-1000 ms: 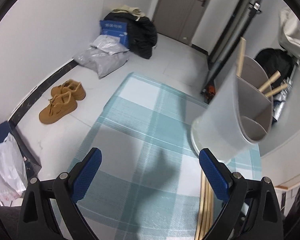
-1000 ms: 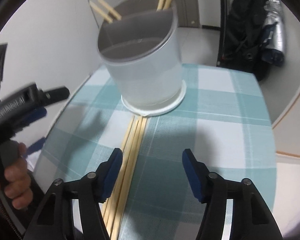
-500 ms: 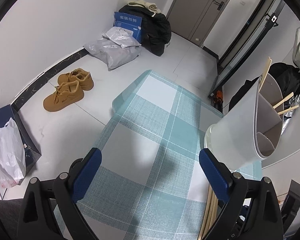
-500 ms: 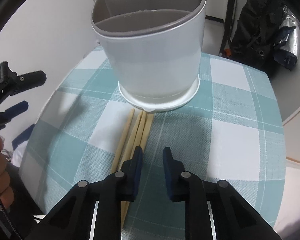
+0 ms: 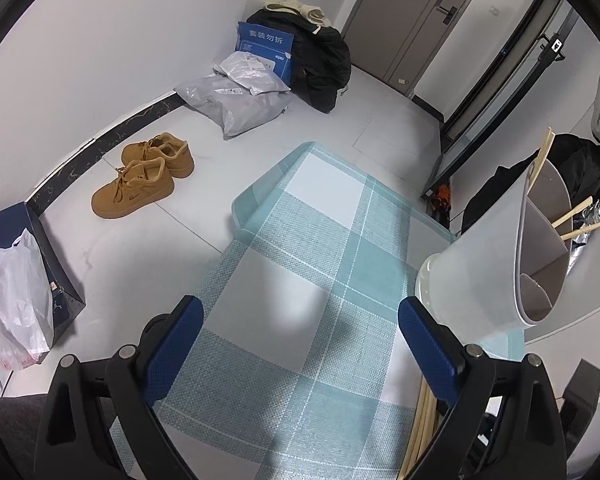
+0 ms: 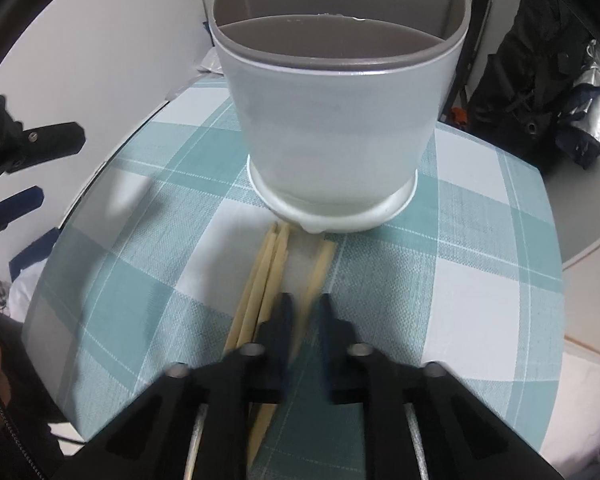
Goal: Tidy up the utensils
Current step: 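Close the right gripper on one wooden chopstick, then lift the chopstick with the right gripper while the left gripper grasps another chopstick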
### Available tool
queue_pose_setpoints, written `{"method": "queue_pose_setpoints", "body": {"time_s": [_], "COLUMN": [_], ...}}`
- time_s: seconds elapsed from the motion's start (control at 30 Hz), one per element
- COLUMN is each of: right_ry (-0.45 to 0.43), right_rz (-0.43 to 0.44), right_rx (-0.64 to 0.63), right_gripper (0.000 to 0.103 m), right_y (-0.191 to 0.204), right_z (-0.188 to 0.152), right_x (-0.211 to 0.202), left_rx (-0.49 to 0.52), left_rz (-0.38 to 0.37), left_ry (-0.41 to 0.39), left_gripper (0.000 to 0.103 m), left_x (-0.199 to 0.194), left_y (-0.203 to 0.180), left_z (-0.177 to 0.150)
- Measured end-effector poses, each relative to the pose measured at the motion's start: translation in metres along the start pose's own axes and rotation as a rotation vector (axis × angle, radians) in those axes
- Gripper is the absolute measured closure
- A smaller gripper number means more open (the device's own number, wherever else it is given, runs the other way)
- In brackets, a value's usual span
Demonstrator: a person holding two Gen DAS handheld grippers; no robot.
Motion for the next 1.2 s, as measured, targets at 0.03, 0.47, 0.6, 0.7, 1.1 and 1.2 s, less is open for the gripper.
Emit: {"method": "queue_pose_setpoints", "body": {"time_s": [0.03,0.47,0.6,0.7,1.1,1.2], "right_ry": [0.002,0.040,0.031,0.025,-0.097,-0.190], "right_rz": [0.006,0.001,-0.027,-0.016,0.201,0.303], "right_rx": [-0.002,-0.018,-0.063,-0.058,0.190,0.315], "right_gripper": [0.097,0.096,0.092,0.092,0.097,0.097], "right_y": [0.000,-0.001,-0.003,-0.001,-0.054,-0.082], "right_z": [-0.002,-0.025,-0.005,0.005,0.025,0.025], "right_x": [-0.002,-0.014,0.003,0.008,-0.024,-0.043], "left_rx": [0.001,0.005,0.028,0.049,0.291,0.368], "left_rz": [0.001,-0.012,-0.015,-0.007,-0.080,-0.042], "left_ry": [0.001,0.013,0.025,0.029,0.066,0.077], "left_gripper": [0.008,0.008,0.008,0.008,0.008,0.008], "left_x": [0.000,-0.002,-0.001,0.002,0.008,0.009], "left_y": [0.000,0.000,-0.004,-0.005,-0.049,-0.060], "left_z": [-0.001,-0.003,-0.005,-0.006,-0.051,-0.061]}}
Point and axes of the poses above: each gripper's, at about its wrist camera, not at the fingertips, and x roughly the way its jaws point, y to its left, z to its top, the point moved 6 cm from there along x, roughly the way its jaws point, and after that the axes turned 2 degrees about y, right-handed, at the moved point
